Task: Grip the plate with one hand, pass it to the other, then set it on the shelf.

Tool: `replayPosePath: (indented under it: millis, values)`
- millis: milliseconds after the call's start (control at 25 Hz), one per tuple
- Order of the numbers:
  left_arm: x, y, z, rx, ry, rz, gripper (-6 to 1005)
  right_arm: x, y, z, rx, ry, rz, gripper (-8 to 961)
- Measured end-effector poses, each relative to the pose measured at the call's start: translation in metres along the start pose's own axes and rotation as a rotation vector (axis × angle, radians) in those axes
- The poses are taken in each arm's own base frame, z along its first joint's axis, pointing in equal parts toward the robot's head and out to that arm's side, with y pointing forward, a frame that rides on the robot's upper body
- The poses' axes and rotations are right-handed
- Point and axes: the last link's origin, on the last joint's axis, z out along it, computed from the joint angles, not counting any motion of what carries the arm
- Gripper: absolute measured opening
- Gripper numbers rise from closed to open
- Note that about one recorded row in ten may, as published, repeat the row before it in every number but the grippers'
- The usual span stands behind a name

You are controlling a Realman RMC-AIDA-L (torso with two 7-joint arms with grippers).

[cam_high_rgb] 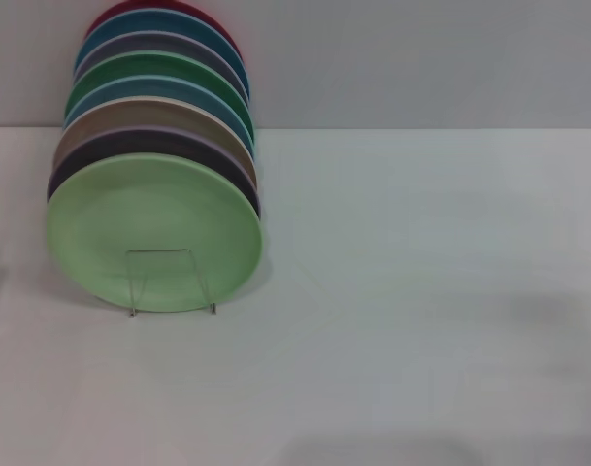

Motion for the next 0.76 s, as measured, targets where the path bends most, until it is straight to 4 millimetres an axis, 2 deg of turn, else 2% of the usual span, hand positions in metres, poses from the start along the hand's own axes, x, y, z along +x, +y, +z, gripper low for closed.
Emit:
replayPosePath:
  millis: [200,520,760]
  values:
    - [-0.012,-0.011,-0.01,0.074,-0.092,-0.084,792,0.007,0.006,0.007,-0.004,0.014,-0.05,838]
    - [-0.018,-0.009,-0.013,0.066,-0.133,-0.147,789,0.011,0.007,0.013,-0.004,0.029,-0.069,838]
    - [-0.021,-0.009,-0.013,0.066,-0.151,-0.141,787,0.012,0.003,0.008,0.04,0.036,-0.057,838]
